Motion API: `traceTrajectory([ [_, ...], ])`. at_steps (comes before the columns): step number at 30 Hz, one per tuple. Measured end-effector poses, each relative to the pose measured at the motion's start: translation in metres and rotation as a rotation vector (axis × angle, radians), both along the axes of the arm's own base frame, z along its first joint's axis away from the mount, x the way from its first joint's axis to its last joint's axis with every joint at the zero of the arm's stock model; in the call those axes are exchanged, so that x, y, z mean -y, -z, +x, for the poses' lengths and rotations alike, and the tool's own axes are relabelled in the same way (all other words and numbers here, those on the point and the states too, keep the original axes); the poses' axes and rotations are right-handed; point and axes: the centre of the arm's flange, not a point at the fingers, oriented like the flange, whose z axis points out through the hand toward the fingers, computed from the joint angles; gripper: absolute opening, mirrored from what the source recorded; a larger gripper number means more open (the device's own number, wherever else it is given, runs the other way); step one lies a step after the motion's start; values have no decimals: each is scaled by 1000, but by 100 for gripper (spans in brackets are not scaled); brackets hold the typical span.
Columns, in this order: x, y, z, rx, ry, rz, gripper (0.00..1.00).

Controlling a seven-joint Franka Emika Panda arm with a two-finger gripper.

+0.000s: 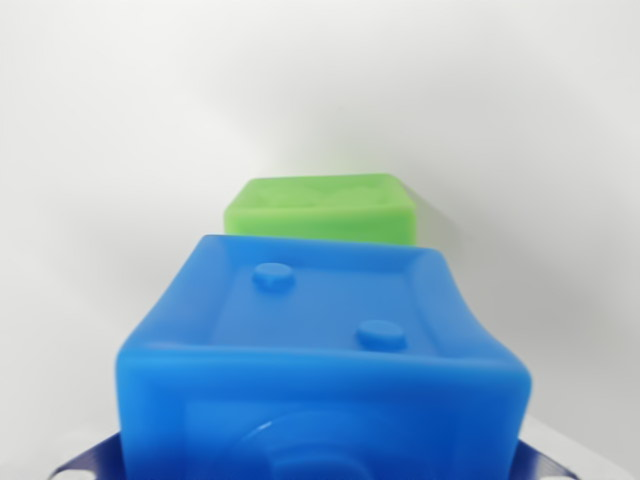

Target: Stack cube

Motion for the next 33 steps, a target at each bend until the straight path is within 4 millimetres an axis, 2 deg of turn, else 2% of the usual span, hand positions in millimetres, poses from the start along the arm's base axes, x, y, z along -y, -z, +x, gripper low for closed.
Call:
traceTrajectory([
  [15, 0, 19, 0, 0, 1, 0, 0],
  [26, 0, 24, 0, 1, 2, 0, 0],
  [27, 0, 24, 0, 1, 2, 0, 100],
  [33, 0, 24, 0, 1, 2, 0, 100],
])
